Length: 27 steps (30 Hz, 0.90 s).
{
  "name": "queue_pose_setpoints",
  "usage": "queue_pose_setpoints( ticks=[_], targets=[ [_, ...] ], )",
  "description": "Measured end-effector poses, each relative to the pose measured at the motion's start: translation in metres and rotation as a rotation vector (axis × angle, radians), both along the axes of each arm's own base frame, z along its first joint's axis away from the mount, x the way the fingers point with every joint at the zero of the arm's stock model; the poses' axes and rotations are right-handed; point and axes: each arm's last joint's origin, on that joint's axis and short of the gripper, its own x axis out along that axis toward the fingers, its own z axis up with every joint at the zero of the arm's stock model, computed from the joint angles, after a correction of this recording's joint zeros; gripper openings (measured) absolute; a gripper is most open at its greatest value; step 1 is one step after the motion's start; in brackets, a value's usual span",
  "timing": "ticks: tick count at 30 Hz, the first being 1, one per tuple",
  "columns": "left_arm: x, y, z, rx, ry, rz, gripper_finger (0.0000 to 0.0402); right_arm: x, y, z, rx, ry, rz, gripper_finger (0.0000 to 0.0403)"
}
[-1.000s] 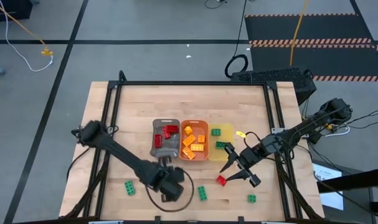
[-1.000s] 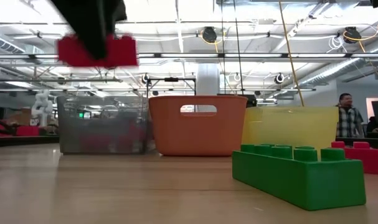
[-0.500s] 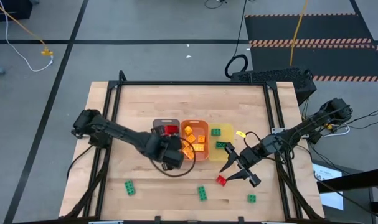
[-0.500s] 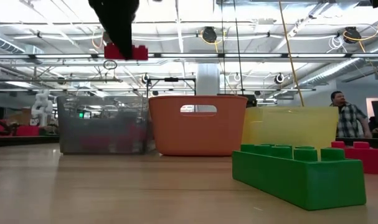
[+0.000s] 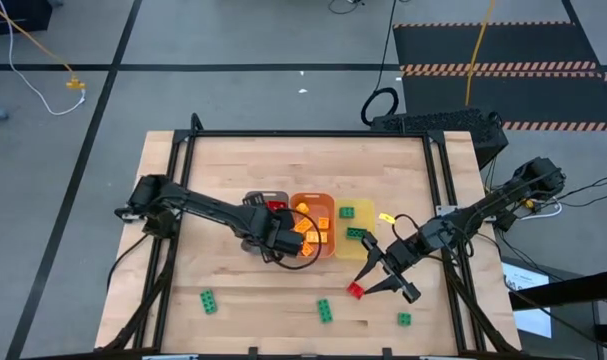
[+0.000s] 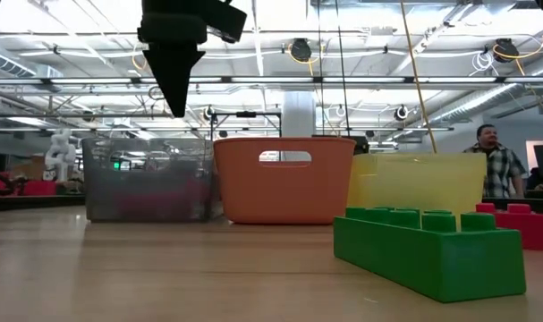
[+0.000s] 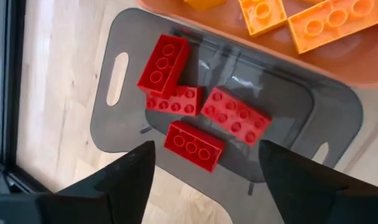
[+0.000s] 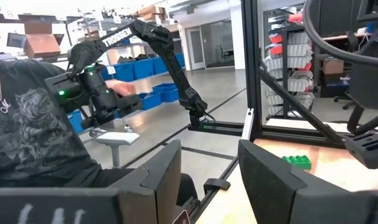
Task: Sort & place blocks by color
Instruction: Put the green game piece into the yellow bin
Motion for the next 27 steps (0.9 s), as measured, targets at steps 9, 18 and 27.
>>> queue_pose_setpoints(
  ticks=[9, 18, 27],
  targets=[
    [0.0, -0.016, 0.005, -0.052, -0.049, -0.097, 0.0295, 0.0, -0.001, 0.0, -0.003, -0.004, -0.028, 0.0153],
    [0.016, -0.06, 0.011, -0.215, -0.321, -0.252, 0.0296, 0.002, -0.001, -0.001, 0.028, 0.021, -0.07, 0.0153],
    [0.033, -0.097, 0.031, -0.457, -0.625, -0.443, 0.0296, 0.009, 0.003, -0.006, -0.086, -0.083, -0.115, 0.0153]
  ],
)
